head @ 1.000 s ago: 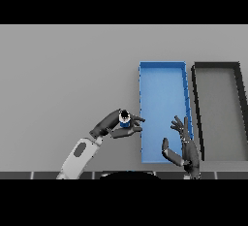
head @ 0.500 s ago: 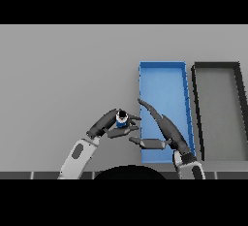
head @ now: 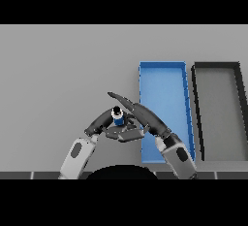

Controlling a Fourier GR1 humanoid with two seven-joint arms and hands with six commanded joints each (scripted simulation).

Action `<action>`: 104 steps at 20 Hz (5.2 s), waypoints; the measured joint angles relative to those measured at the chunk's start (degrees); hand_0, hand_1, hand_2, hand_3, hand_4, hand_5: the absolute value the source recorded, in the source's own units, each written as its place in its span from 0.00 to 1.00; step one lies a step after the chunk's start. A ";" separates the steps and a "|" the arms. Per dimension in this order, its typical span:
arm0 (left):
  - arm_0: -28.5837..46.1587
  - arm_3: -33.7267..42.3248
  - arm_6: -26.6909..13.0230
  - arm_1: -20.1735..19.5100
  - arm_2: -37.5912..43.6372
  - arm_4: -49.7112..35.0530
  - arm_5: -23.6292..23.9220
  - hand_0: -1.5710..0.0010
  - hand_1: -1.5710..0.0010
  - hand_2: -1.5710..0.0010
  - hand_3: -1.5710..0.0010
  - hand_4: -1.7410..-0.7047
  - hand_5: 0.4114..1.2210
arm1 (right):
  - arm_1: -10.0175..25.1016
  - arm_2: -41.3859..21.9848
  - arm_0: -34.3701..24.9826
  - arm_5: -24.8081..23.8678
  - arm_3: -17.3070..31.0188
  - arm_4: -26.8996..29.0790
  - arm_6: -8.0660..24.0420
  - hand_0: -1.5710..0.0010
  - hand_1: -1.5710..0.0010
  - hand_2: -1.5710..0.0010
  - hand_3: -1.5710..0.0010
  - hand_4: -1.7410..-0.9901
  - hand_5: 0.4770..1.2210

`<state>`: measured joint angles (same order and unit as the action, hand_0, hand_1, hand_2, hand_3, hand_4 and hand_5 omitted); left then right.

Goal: Pick up the blue pipe and place it into the blue bin.

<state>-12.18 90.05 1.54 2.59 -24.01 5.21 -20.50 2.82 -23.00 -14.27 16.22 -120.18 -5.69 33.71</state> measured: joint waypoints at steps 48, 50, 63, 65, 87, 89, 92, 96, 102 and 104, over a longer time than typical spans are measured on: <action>2.18 0.70 -6.54 0.17 2.21 6.59 -2.85 0.99 0.99 0.99 0.99 0.80 0.05 | -4.89 1.40 -14.18 -11.40 3.24 12.08 0.82 0.00 0.00 0.00 0.00 0.00 1.00; 1.89 0.93 -6.77 0.18 2.18 6.67 -2.90 1.00 1.00 1.00 1.00 0.81 0.04 | -0.75 3.74 -19.48 -14.95 4.82 17.88 0.98 0.00 0.00 0.00 0.00 0.00 1.00; 2.53 1.45 -7.10 -0.73 2.28 6.68 -3.27 1.00 1.00 1.00 1.00 0.83 0.00 | 31.25 20.19 -32.99 -30.60 12.90 32.34 1.21 0.00 0.00 0.00 0.00 0.00 1.00; 2.12 2.01 -6.73 -1.16 2.27 7.21 -2.89 1.00 1.00 1.00 1.00 0.84 0.00 | 33.13 22.52 -26.84 -30.07 12.09 33.59 1.21 0.00 0.00 0.00 0.00 0.00 1.00; 3.85 3.42 -8.16 -1.00 1.01 6.70 -3.19 1.00 1.00 1.00 1.00 0.83 0.01 | 49.98 -3.73 10.60 -67.17 5.99 41.78 1.15 0.25 0.32 0.32 0.60 0.20 1.00; 3.35 3.10 -8.65 -1.22 1.30 6.71 -3.39 1.00 1.00 1.00 1.00 0.83 0.02 | 53.12 -8.57 7.34 -69.75 8.27 46.65 1.25 0.52 0.56 0.56 0.74 0.44 1.00; 3.55 3.04 -8.43 -1.22 1.37 6.60 -3.38 1.00 1.00 1.00 1.00 0.83 0.02 | 56.01 -11.69 5.43 -67.51 9.02 49.20 1.27 0.76 0.78 0.78 0.87 0.69 0.89; 4.06 4.03 -8.23 -1.16 1.30 6.09 -3.46 1.00 1.00 1.00 1.00 0.83 0.02 | 62.10 -20.45 0.09 -63.40 10.62 52.20 1.24 0.90 0.91 0.91 0.95 0.88 0.61; 4.72 3.85 -8.60 -1.05 0.92 6.96 -2.90 1.00 1.00 1.00 1.00 0.82 0.02 | 65.66 -33.68 -10.53 -62.05 13.48 54.93 1.24 0.97 0.98 0.98 0.99 0.93 0.38; 4.50 4.11 -8.39 -1.22 0.96 6.67 -3.27 1.00 1.00 1.00 1.00 0.82 0.02 | 64.59 -35.51 -11.93 -62.36 14.74 54.83 1.21 0.98 0.98 0.98 0.99 0.94 0.32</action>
<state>-7.68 94.16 -6.86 1.37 -23.05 11.87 -23.77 67.41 -58.51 -26.20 -46.14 -105.44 49.14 34.92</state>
